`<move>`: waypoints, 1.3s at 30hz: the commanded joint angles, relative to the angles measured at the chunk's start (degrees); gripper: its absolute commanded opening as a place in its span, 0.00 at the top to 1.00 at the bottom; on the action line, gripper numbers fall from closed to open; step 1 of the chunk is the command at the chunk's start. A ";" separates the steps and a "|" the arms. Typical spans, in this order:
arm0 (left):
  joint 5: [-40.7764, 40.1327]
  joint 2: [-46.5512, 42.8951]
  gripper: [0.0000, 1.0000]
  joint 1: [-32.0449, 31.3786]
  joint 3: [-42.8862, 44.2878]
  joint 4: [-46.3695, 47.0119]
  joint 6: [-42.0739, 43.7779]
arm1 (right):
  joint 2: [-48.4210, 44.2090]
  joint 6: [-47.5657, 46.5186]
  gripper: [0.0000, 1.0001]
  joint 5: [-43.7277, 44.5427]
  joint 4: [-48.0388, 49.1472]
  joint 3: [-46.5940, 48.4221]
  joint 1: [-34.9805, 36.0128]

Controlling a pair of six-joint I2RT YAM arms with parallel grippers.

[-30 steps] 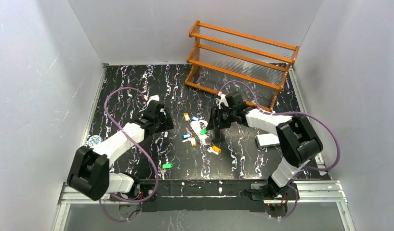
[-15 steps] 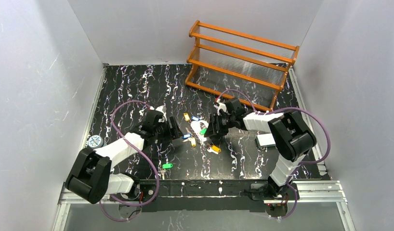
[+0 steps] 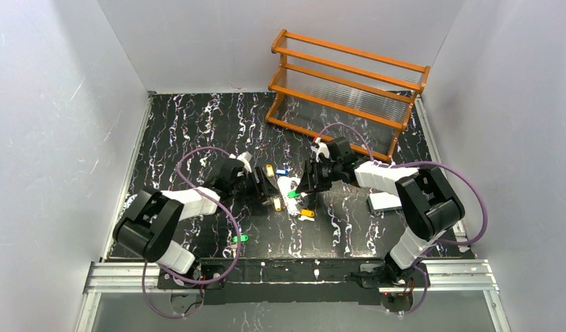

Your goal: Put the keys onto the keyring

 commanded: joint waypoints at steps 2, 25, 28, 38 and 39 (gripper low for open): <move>-0.73 6.22 0.42 -2.09 5.14 1.57 0.55 | 2.56 -3.19 0.43 3.42 -3.49 3.26 -1.38; -4.50 -1.85 0.37 3.54 12.29 -10.38 11.64 | -1.44 -1.45 0.43 -1.71 -1.65 -1.63 -1.34; -14.90 -7.70 0.34 4.98 13.76 -21.86 16.70 | -1.65 -1.97 0.43 -1.34 -2.16 -1.23 -1.32; -38.48 -10.07 0.34 5.24 15.85 -44.16 22.70 | -1.88 -2.18 0.43 -0.66 -2.40 -0.61 -1.30; -37.47 -9.27 0.34 5.20 15.80 -44.03 22.56 | -1.88 -2.21 0.43 -0.62 -2.44 -0.57 -1.30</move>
